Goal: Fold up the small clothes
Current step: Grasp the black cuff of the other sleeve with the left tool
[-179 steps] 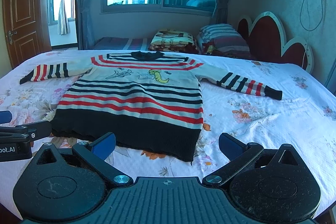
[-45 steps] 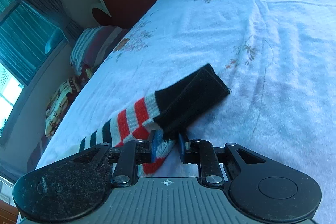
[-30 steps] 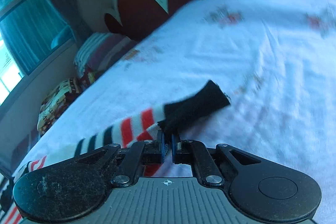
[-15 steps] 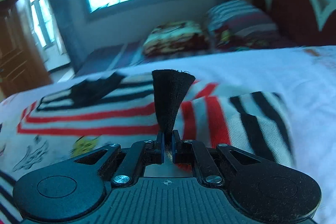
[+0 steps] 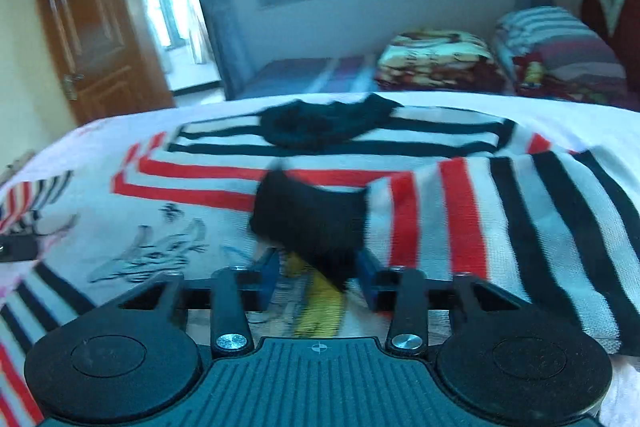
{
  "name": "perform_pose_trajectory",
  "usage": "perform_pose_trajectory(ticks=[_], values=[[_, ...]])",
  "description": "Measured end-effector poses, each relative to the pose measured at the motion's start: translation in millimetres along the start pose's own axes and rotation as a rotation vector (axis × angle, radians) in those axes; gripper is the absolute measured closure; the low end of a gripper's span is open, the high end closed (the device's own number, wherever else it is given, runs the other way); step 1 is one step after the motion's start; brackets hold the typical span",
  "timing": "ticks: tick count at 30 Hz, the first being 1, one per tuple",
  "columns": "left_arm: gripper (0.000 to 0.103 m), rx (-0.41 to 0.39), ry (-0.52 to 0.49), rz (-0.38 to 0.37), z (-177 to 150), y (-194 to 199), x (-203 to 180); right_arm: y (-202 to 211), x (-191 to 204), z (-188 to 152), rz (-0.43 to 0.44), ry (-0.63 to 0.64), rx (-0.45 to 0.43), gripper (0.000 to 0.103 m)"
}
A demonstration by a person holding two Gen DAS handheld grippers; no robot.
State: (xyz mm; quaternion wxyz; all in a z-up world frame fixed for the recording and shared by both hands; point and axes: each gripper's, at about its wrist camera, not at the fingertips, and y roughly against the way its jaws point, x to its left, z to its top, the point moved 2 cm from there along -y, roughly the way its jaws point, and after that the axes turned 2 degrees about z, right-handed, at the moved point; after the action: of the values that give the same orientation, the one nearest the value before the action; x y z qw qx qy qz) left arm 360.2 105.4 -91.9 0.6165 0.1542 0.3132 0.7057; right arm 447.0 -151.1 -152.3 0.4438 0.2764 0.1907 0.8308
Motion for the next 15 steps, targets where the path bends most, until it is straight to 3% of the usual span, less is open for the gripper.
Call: perform_pose_trajectory(ticks=[4, 11, 15], values=[[0.003, -0.014, 0.026, -0.095, 10, -13, -24, 20, -13, -3, -0.031, -0.089, -0.081, 0.061], [0.004, 0.041, 0.004, -0.367, 21, -73, -98, 57, -42, 0, -0.066, -0.211, -0.13, 0.061], [0.006, 0.103, -0.08, -0.413, 23, -109, -133, 81, -57, -2, -0.087, -0.245, -0.153, 0.061]])
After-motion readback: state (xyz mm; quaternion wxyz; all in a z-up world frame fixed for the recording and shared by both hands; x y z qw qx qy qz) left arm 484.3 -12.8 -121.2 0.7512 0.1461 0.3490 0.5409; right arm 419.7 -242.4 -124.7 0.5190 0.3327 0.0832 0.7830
